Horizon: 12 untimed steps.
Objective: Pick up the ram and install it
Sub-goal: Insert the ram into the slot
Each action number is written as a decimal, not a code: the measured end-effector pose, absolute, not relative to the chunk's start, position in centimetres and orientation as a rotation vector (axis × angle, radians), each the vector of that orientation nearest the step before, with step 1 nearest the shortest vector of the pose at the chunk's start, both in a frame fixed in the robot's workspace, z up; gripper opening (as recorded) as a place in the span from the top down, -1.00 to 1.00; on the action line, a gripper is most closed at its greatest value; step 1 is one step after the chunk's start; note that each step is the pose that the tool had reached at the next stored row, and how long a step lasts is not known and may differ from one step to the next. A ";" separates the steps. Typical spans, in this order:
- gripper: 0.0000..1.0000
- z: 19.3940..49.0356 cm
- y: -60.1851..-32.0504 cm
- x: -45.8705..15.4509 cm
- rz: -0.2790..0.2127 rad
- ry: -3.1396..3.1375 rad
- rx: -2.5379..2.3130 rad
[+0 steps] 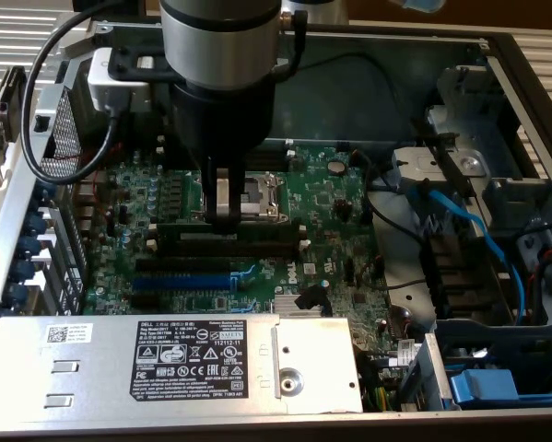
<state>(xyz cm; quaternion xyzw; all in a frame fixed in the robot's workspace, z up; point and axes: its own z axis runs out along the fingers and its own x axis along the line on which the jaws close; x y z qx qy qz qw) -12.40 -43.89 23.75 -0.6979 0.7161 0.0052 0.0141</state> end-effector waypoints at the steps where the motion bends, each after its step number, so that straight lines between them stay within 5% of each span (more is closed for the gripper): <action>1: 0.76 23.7 -43.9 -12.4 0.017 2.230 -2.174; 12: 0.76 23.7 -43.9 -12.2 0.021 2.231 -2.176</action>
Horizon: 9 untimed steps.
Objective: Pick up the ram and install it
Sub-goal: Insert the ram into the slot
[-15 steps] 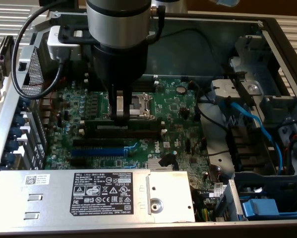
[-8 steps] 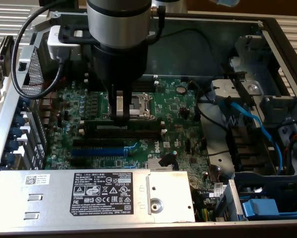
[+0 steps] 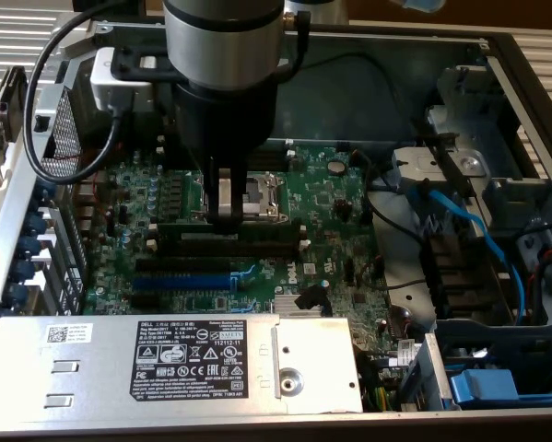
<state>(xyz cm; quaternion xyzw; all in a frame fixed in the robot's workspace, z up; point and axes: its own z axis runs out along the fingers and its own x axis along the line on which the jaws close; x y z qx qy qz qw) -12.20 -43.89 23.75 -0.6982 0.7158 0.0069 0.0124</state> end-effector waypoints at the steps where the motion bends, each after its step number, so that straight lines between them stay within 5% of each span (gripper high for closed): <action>1: 0.76 23.7 -43.9 -12.2 0.023 2.232 -2.177; 9: 0.76 23.7 -43.9 -12.1 0.031 2.233 -2.182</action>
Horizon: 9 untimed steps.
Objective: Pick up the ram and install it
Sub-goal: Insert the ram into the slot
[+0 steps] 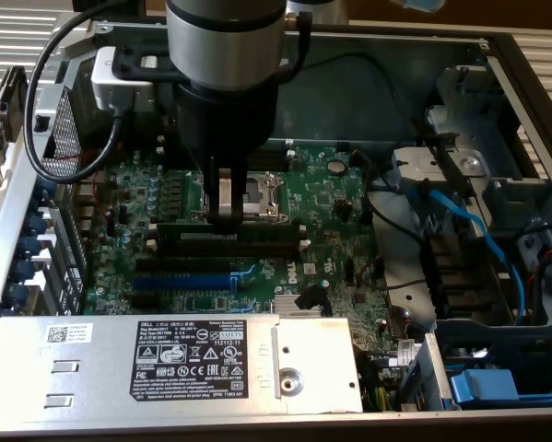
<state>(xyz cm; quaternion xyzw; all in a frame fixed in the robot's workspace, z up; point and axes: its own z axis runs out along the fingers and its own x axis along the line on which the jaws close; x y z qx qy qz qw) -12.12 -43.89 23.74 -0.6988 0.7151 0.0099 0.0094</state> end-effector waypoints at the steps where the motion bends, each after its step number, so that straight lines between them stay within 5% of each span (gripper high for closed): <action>1: 0.76 23.7 -43.9 -12.1 0.031 2.233 -2.183; 9: 0.76 23.7 -43.9 -12.1 0.033 2.229 -2.188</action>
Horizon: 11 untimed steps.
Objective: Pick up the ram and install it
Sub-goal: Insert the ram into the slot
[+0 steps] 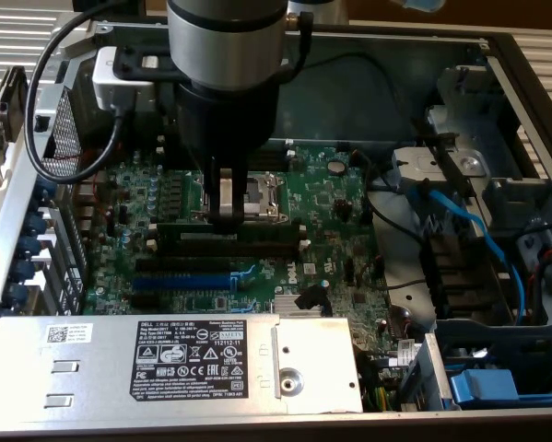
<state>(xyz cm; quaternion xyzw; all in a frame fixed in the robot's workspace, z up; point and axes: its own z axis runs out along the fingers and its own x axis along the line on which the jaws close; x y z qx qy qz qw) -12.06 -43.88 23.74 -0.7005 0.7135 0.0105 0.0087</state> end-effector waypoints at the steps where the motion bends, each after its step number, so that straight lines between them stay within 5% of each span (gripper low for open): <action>1: 0.76 23.7 -43.9 -12.1 0.033 2.228 -2.189; 11: 0.76 23.7 -43.9 -11.9 0.040 2.228 -2.197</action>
